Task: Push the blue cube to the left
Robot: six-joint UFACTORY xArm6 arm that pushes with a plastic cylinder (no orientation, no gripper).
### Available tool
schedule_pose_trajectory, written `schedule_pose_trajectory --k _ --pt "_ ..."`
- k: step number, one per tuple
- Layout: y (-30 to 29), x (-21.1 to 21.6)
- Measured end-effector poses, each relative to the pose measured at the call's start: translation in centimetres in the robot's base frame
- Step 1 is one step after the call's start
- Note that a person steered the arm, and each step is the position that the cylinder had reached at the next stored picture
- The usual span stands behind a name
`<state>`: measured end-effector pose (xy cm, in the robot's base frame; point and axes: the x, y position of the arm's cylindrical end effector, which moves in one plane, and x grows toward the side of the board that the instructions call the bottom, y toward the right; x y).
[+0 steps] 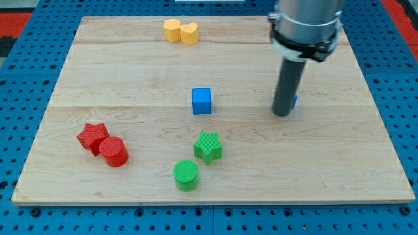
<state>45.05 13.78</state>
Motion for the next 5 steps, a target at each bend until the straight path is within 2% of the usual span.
schedule_pose_trajectory --k 1,5 --pt "2.7 -3.2" --pt "3.4 -2.4"
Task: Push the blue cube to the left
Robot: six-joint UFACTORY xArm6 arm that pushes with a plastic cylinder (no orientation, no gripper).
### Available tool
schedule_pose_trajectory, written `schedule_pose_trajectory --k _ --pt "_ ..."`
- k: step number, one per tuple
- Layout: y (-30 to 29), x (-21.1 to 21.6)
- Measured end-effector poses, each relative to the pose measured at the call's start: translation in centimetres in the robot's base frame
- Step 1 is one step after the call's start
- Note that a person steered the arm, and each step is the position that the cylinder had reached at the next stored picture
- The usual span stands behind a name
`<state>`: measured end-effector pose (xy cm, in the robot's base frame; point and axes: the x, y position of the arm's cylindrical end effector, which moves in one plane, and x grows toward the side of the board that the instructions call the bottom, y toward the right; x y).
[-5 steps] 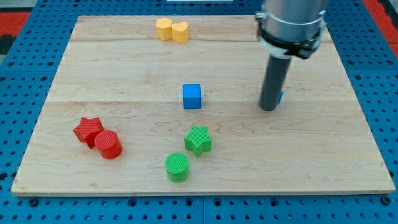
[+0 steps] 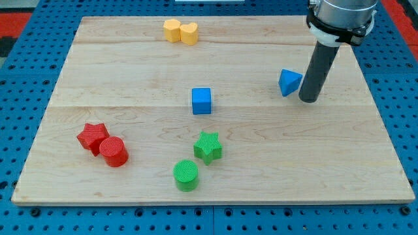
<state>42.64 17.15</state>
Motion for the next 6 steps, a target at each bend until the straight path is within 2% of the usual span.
schedule_pose_trajectory --k 1,2,4,5,6 --pt "-2.6 1.4" --pt "-7.0 4.9" --pt "-19.5 0.7" --pt "-24.3 0.7" --pt "-26.0 2.0"
